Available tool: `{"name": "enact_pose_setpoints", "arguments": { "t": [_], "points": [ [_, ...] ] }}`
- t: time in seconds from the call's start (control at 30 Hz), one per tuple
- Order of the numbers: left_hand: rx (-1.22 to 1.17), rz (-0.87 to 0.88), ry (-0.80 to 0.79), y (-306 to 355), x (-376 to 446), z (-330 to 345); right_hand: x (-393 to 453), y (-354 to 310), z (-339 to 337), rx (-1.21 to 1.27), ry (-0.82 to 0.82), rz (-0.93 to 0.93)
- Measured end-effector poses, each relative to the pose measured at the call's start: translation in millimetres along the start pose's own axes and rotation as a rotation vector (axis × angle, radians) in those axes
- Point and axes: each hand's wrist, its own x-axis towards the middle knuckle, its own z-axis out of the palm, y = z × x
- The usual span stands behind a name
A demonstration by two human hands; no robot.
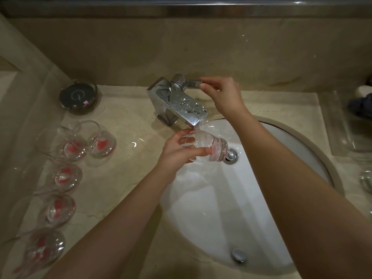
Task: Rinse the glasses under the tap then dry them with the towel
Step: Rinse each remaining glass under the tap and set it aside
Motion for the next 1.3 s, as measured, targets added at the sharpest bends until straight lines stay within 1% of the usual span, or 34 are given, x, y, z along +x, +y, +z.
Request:
{"name": "enact_pose_setpoints", "arguments": {
  "t": [0.07, 0.13, 0.17, 0.23, 0.3, 0.37, 0.43, 0.5, 0.6, 0.67, 0.8, 0.87, 0.93, 1.0, 1.07, 1.1, 1.17, 1.23, 1.3],
  "points": [
    [-0.014, 0.002, -0.005, -0.2, 1.6, 0.2, -10.1, 9.6, -0.7, 0.114, 0.009, 0.072],
    [-0.035, 0.007, -0.012, -0.7, 2.4, 0.4, -29.9, 21.2, -3.5, 0.223, 0.031, 0.184],
    [-0.05, 0.009, -0.009, -1.4, 3.0, 0.2, -41.4, 27.0, -5.2, 0.263, 0.016, 0.257],
    [-0.079, 0.012, -0.005, -2.8, 4.5, -0.8, -62.6, 37.9, -7.9, 0.31, -0.079, 0.457],
    [-0.101, 0.019, -0.017, -4.3, 6.6, -2.6, -78.4, 46.6, -8.9, 0.402, -0.244, 0.676],
    [-0.106, 0.031, -0.038, -5.0, 7.8, -3.1, -86.6, 51.7, -7.3, 0.552, -0.38, 0.801],
    [-0.106, 0.026, -0.04, -5.4, 8.8, -1.7, -89.7, 54.8, -6.2, 0.598, -0.423, 0.803],
    [-0.07, 0.036, -0.005, -5.0, 9.5, 0.2, -91.5, 56.1, -5.8, 0.597, -0.397, 0.771],
    [0.057, 0.123, 0.01, -7.6, 13.1, -1.9, -93.7, 60.3, -8.0, 0.544, -0.335, 0.684],
    [0.074, 0.108, -0.067, -3.3, 10.4, -0.7, -94.9, 60.8, -9.6, 0.541, -0.335, 0.616],
    [0.061, -0.017, -0.252, 4.8, 11.3, 3.7, -92.3, 62.8, -13.3, 0.625, -0.367, 0.493],
    [0.007, -0.012, -0.327, 8.8, 14.3, 5.1, -91.0, 68.7, -15.1, 0.666, -0.385, 0.455],
    [0.01, 0.05, -0.371, 10.1, 17.6, 5.9, -91.0, 70.9, -17.6, 0.707, -0.389, 0.488],
    [0.045, 0.092, -0.382, 6.4, 21.7, 7.3, -89.8, 66.8, -18.1, 0.721, -0.429, 0.59],
    [0.057, 0.076, -0.368, 2.8, 23.7, 9.6, -86.7, 62.6, -18.4, 0.648, -0.474, 0.704],
    [0.053, 0.074, -0.357, 1.6, 24.5, 10.5, -85.7, 60.0, -18.6, 0.618, -0.481, 0.723],
    [-0.015, 0.061, -0.34, 0.5, 26.2, 10.6, -84.5, 62.2, -17.7, 0.589, -0.474, 0.668],
    [-0.15, 0.003, -0.308, 0.5, 28.2, 9.4, -84.4, 68.0, -16.6, 0.585, -0.465, 0.563],
    [-0.184, -0.018, -0.305, -0.2, 29.9, 8.0, -84.8, 71.7, -15.2, 0.598, -0.45, 0.503]
  ]
}}
